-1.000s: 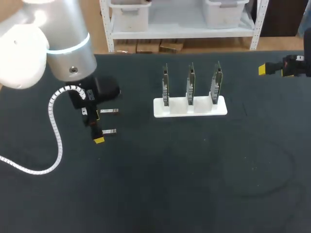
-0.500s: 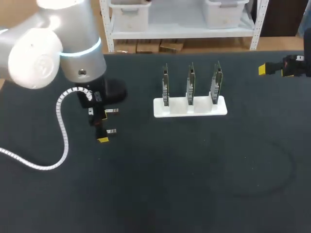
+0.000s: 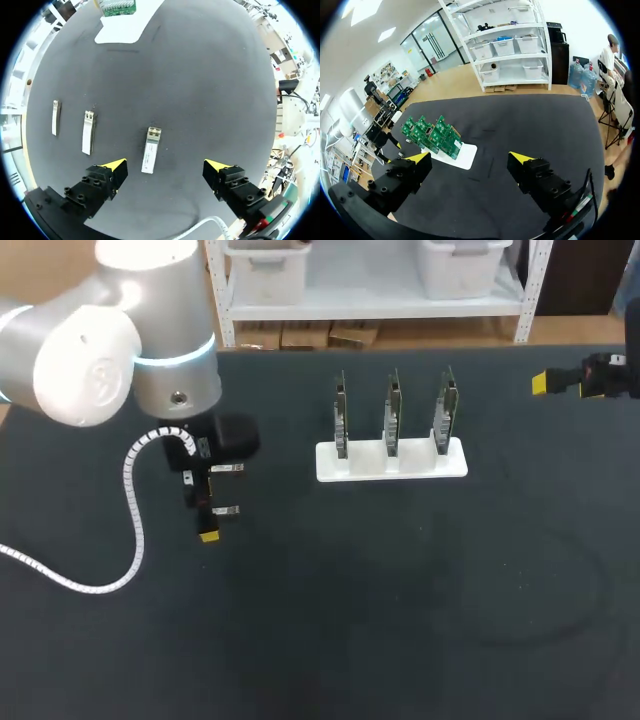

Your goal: Pick up the optical module with the left hand, and insert it into the network port with the right hand.

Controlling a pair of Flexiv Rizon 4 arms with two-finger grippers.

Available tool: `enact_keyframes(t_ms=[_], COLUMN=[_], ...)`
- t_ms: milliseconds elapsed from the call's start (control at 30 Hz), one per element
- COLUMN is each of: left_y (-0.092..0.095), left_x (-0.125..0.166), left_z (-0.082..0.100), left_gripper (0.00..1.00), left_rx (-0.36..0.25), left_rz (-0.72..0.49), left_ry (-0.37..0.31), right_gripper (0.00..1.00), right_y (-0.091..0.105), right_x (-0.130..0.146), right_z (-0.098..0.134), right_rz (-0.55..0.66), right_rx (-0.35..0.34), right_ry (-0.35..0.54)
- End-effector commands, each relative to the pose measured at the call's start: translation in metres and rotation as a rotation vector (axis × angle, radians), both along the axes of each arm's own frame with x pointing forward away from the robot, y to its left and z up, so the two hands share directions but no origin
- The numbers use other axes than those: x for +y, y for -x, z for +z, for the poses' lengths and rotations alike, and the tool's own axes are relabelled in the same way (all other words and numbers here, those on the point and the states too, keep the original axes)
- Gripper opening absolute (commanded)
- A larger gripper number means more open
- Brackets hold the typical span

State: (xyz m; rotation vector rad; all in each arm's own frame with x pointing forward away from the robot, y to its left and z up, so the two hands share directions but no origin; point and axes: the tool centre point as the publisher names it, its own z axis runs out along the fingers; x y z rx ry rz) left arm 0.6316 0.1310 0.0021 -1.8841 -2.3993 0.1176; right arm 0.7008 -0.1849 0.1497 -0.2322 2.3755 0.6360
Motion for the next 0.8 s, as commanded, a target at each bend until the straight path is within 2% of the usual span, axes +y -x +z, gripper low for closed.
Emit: enact_keyframes(t_ms=[33,367,800], left_y=[-0.005,-0.019,-0.02], left_x=[0.002,0.003,0.004], left_z=[0.002,-0.009,-0.017], left_gripper=[1.0,1.0,1.0], left_rx=[-0.011,0.039,0.03], left_rz=[-0.008,-0.027,-0.004], left_ry=[-0.001,0.008,-0.003], right_gripper=[1.0,1.0,1.0], right_y=[0.001,0.001,0.001], right_x=[0.0,0.0,0.0], right_z=[0.001,0.001,0.001], right_rz=[-0.003,-0.003,-0.003], right_rx=[0.0,0.0,0.0], right_ry=[0.002,0.002,0.002])
